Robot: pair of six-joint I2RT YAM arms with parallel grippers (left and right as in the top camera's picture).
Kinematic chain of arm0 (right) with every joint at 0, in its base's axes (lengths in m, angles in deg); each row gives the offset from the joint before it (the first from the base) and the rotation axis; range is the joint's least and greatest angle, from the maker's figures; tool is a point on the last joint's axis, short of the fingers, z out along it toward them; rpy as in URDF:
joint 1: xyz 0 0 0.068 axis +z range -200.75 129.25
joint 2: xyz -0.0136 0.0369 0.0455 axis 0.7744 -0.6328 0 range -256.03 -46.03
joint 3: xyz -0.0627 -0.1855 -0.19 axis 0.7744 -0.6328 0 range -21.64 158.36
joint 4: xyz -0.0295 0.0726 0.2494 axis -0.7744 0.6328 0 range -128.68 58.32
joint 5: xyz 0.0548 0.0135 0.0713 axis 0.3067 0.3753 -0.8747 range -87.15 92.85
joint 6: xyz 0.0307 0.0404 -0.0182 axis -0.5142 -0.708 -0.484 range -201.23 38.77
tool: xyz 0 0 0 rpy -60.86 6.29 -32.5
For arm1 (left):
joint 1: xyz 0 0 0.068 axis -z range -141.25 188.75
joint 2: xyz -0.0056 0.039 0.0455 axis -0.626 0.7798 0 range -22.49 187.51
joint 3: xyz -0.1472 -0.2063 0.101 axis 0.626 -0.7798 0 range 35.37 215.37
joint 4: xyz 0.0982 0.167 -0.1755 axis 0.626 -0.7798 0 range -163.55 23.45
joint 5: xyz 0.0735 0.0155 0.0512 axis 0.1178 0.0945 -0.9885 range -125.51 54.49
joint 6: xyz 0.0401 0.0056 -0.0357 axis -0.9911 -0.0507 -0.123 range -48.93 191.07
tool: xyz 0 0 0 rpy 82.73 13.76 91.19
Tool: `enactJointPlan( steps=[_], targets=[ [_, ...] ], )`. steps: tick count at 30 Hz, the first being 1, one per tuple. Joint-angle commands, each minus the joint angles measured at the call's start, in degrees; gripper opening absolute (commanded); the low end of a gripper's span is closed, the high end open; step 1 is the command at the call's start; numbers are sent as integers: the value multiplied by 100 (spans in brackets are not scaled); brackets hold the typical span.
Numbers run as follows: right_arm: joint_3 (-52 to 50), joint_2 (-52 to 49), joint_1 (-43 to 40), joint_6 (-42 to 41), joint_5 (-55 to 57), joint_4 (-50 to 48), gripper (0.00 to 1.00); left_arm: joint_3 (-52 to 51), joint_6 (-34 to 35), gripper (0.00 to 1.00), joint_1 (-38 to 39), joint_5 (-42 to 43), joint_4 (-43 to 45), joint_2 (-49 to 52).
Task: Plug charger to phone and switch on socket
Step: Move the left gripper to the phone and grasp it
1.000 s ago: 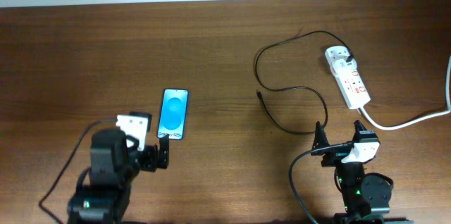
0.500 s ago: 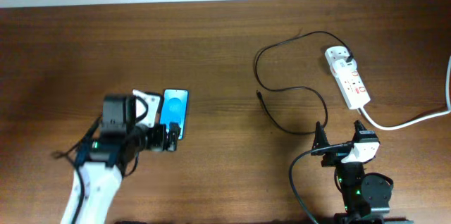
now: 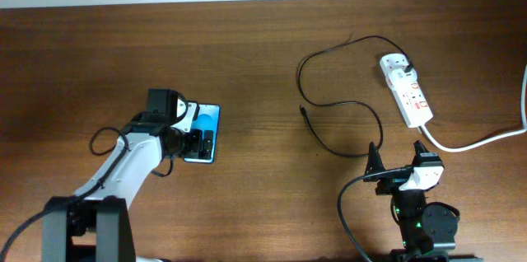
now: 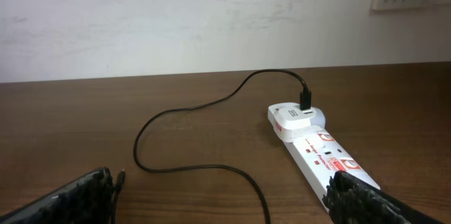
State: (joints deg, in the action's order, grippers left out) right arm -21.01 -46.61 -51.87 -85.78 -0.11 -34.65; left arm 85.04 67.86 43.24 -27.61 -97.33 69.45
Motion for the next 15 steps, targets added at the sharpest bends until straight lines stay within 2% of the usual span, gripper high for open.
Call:
enactJointPlan(
  steps=[1, 7, 9, 11, 15],
  targets=[
    [-31, 39, -37, -35, 24, 28, 98, 105, 125, 99, 42, -22, 210, 306],
    [-31, 39, -37, -35, 24, 28, 98, 105, 254, 99, 79, -20, 468, 903],
    [-31, 39, -37, -33, 24, 28, 98, 105, 254, 99, 76, 4, 514, 944],
    [-31, 39, -37, -35, 24, 28, 98, 105, 251, 99, 76, 367, 734, 944],
    [-31, 39, -39, -35, 24, 28, 98, 105, 57, 99, 188, 321, 887, 949]
  ],
)
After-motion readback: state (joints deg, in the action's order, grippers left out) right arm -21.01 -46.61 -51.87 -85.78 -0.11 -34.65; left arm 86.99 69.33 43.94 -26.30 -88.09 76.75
